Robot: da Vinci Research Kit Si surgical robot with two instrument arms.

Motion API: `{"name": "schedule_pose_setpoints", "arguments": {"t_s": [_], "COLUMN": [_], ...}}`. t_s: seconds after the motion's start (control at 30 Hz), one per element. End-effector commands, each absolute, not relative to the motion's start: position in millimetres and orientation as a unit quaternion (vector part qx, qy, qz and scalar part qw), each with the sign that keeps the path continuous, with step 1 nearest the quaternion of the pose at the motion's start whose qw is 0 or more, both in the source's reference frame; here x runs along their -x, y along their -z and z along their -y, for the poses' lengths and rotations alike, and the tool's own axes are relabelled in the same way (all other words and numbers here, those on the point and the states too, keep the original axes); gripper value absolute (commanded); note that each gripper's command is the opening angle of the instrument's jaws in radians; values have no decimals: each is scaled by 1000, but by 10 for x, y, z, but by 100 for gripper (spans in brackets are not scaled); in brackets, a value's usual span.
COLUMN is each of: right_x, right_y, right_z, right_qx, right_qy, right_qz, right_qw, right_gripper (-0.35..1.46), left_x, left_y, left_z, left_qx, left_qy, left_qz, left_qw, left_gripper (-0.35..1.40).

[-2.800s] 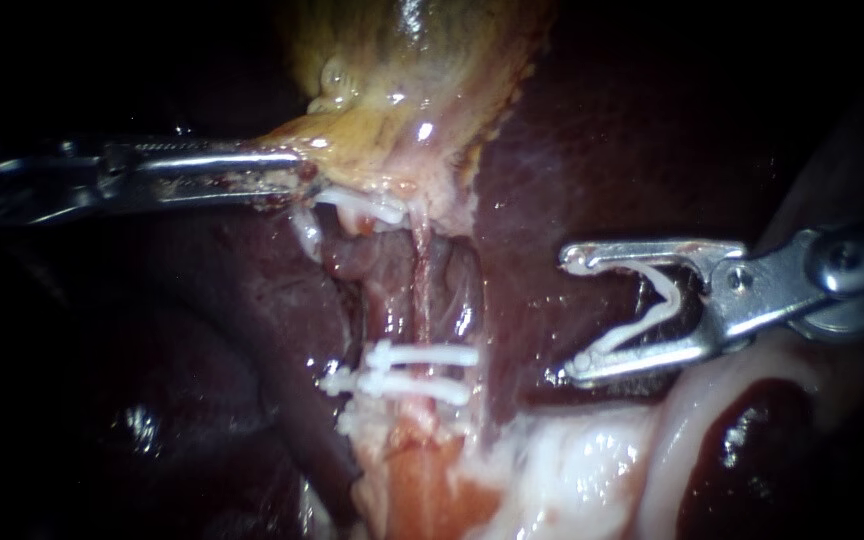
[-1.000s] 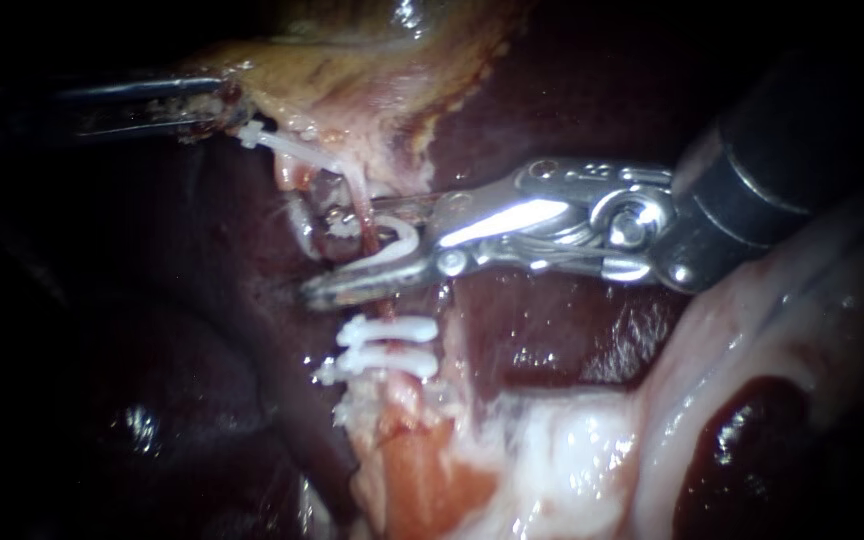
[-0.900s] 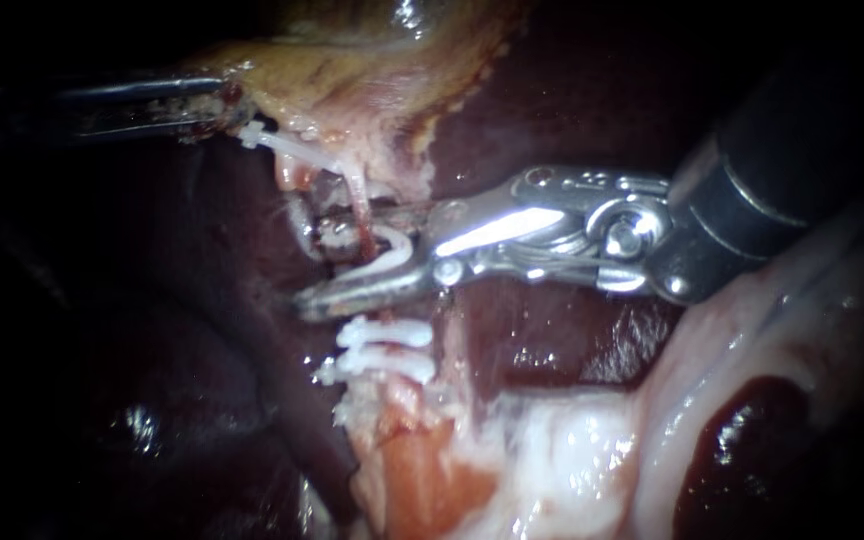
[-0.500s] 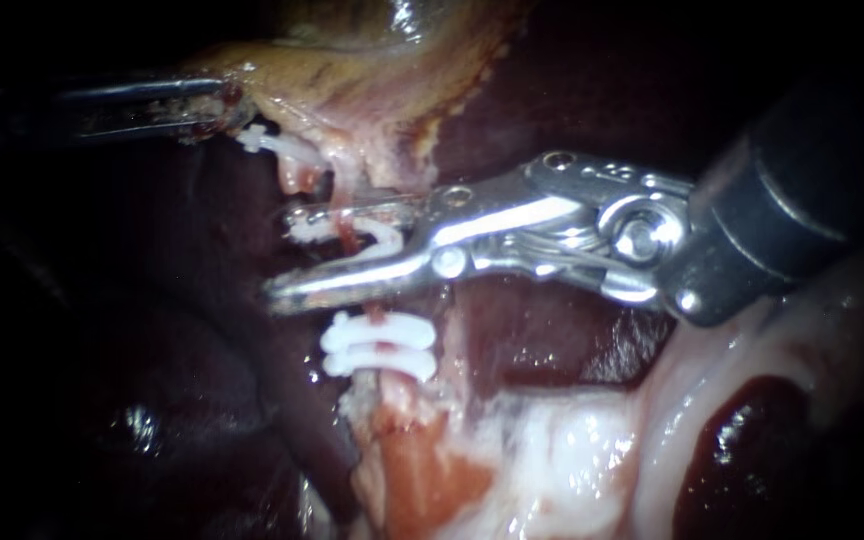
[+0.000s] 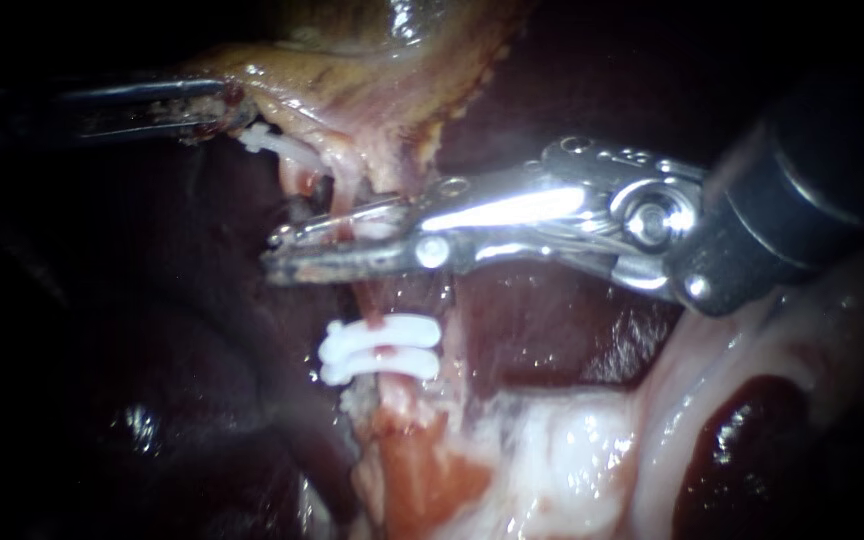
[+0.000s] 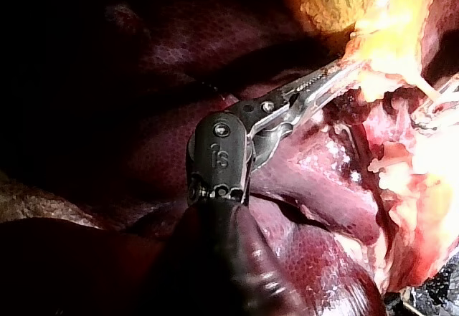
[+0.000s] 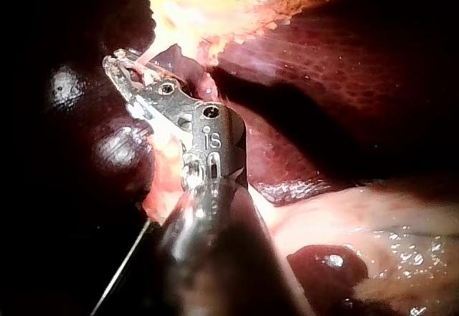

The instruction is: Clipping third clip right tube

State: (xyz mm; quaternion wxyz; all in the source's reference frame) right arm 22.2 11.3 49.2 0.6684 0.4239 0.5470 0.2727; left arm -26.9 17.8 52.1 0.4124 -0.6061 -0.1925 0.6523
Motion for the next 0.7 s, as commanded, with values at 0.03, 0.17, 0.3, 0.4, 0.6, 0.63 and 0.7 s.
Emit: {"name": "schedule_pose_setpoints", "arguments": {"t_s": [0.03, 0.17, 0.3, 0.4, 0.6, 0.63, 0.7], "right_x": [-221, -215, -213, -214, -214, -214, -213], "right_y": [-492, -490, -492, -493, -495, -497, -499], "right_z": [-112, -114, -114, -114, -115, -115, -114], "right_qx": [-427, -424, -426, -425, -425, -426, -429], "right_qy": [-276, -293, -295, -295, -295, -297, -300], "right_qz": [-545, -542, -541, -541, -542, -540, -538], "right_qw": [667, 664, 663, 663, 663, 662, 661], "right_gripper": [-35, -35, -35, -35, -35, -35, -35], "left_x": [269, 269, 270, 270, 270, 270, 270], "left_y": [-521, -521, -521, -521, -521, -521, -522], "left_z": [-178, -178, -178, -178, -178, -178, -178], "left_qx": [606, 606, 606, 606, 606, 606, 606], "left_qy": [-652, -652, -652, -652, -652, -652, -652], "left_qz": [192, 192, 192, 192, 192, 192, 192], "left_qw": [413, 413, 413, 413, 413, 413, 413], "left_gripper": [-35, -35, -35, -35, -35, -35, -35]}}
